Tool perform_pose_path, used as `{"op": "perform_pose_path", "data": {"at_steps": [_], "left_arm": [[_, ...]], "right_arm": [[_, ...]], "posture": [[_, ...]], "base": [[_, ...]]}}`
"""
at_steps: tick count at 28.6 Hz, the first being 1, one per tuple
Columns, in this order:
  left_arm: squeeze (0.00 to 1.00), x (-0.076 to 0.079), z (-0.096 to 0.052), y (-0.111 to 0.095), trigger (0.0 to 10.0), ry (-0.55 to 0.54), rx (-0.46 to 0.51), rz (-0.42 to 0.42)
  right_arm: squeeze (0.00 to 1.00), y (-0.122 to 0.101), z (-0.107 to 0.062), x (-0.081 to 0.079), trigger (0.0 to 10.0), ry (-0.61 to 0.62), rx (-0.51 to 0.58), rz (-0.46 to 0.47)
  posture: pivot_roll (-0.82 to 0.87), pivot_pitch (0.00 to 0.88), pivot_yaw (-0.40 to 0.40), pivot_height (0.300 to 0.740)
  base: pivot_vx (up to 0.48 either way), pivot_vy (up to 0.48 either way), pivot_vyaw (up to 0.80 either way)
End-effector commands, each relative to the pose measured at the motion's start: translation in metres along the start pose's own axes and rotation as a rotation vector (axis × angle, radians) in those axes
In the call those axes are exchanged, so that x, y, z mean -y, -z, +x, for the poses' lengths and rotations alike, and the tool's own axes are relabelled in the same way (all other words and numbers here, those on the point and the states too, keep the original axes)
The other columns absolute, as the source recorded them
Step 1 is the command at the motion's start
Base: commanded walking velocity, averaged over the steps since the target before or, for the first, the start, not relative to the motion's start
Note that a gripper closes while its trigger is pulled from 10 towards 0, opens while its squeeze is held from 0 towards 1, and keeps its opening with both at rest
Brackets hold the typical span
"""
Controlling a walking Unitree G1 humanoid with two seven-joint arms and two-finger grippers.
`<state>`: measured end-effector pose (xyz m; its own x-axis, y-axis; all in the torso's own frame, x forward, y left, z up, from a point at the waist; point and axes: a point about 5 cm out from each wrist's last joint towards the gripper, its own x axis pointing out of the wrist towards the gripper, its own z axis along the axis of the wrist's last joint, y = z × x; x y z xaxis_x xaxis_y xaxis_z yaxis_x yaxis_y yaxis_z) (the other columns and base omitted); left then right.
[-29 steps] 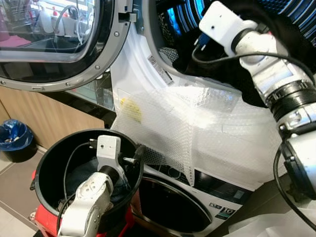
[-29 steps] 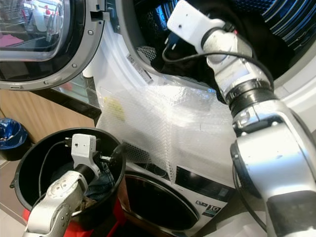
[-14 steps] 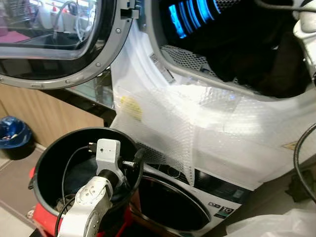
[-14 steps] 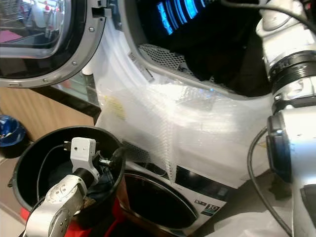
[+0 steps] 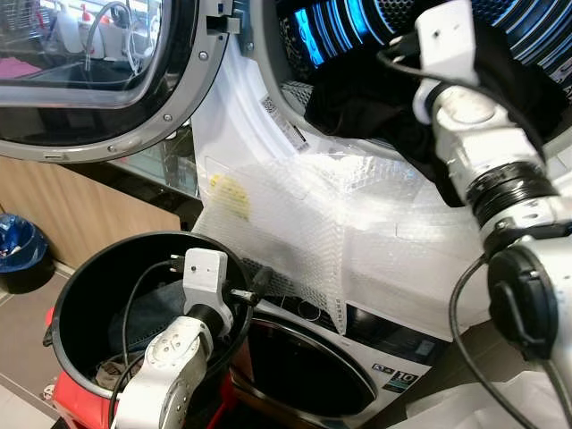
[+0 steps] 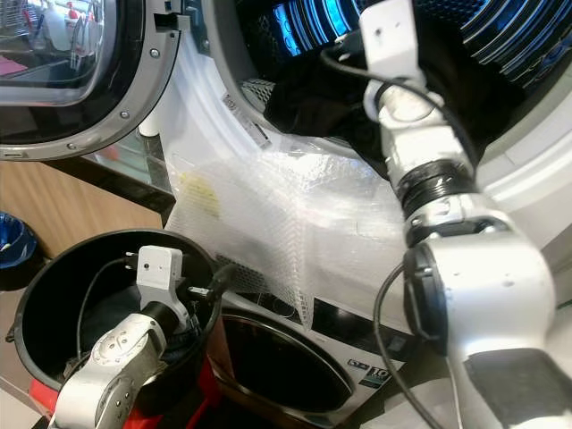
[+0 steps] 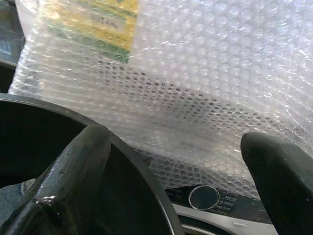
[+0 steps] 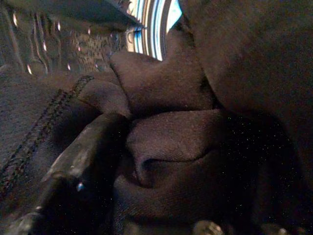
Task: Clothes washing
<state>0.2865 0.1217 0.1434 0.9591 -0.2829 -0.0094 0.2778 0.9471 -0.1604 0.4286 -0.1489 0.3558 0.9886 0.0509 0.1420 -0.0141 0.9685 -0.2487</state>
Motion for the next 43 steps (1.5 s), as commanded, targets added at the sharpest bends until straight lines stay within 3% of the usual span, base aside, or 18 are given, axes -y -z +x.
{"op": "perform_pose_path", "data": {"at_steps": [1, 5, 16, 18, 21, 22, 24, 33, 38, 40, 42, 43], "left_arm": [[0.0, 0.004, 0.001, 0.001, 10.0, 0.015, -0.013, 0.001], [0.0, 0.002, 0.003, -0.001, 10.0, 0.005, -0.004, -0.01], [0.0, 0.004, 0.008, -0.001, 10.0, 0.015, 0.003, -0.028], [0.0, 0.005, 0.009, -0.001, 10.0, 0.017, 0.005, -0.031], [0.0, 0.005, 0.008, -0.001, 10.0, 0.021, 0.006, -0.034], [0.0, 0.005, 0.008, -0.001, 10.0, 0.021, 0.006, -0.034], [0.0, 0.004, 0.009, 0.001, 10.0, 0.027, 0.002, -0.032], [0.0, 0.008, 0.01, 0.001, 10.0, 0.045, 0.003, -0.039], [0.0, 0.008, 0.01, 0.002, 10.0, 0.046, 0.002, -0.039], [0.0, 0.008, 0.009, 0.002, 10.0, 0.047, -0.001, -0.038], [0.0, 0.007, 0.009, 0.003, 10.0, 0.044, -0.002, -0.039], [0.0, 0.007, 0.009, 0.003, 10.0, 0.042, -0.001, -0.039]], "right_arm": [[0.0, 0.032, -0.002, -0.001, 10.0, -0.007, -0.125, 0.09], [0.0, 0.032, -0.003, 0.01, 10.0, 0.029, -0.127, 0.177], [0.0, 0.027, -0.009, 0.034, 10.0, 0.0, -0.111, 0.277], [0.0, 0.024, -0.019, 0.034, 10.0, -0.088, -0.069, 0.314], [0.0, 0.022, -0.049, 0.026, 10.0, -0.203, -0.026, 0.331], [0.0, 0.022, -0.049, 0.026, 10.0, -0.203, -0.026, 0.331], [0.0, 0.021, -0.072, 0.02, 10.0, -0.278, -0.005, 0.317], [0.0, 0.031, -0.127, 0.016, 10.0, -0.467, -0.007, 0.257], [0.0, 0.033, -0.135, 0.015, 10.0, -0.527, -0.009, 0.22], [0.0, 0.041, -0.155, 0.012, 10.0, -0.649, -0.033, 0.084], [0.0, 0.05, -0.16, 0.012, 10.0, -0.681, -0.088, 0.002], [0.0, 0.056, -0.158, 0.016, 10.0, -0.638, -0.132, -0.029]], "posture": [[-0.07, 0.042, -0.142, 0.74], [-0.07, 0.034, -0.145, 0.74], [-0.11, 0.024, -0.145, 0.74], [-0.12, 0.021, -0.143, 0.74], [-0.14, 0.014, -0.138, 0.74], [-0.14, 0.014, -0.138, 0.74], [-0.15, 0.01, -0.135, 0.74], [-0.16, 0.013, -0.134, 0.74], [-0.17, 0.021, -0.135, 0.74], [-0.17, 0.029, -0.136, 0.74], [-0.17, 0.031, -0.136, 0.74], [-0.17, 0.032, -0.137, 0.74]], "base": [[0.0, 0.0, 0.0], [0.0, 0.0, 0.0], [0.0, 0.0, 0.0], [0.0, 0.0, 0.0], [0.0, 0.0, 0.0], [0.0, 0.0, 0.0], [0.0, 0.0, 0.0], [0.0, 0.0, 0.0], [0.0, 0.0, 0.0], [0.0, 0.0, 0.0], [0.0, 0.0, 0.0], [0.0, 0.0, 0.0]]}}
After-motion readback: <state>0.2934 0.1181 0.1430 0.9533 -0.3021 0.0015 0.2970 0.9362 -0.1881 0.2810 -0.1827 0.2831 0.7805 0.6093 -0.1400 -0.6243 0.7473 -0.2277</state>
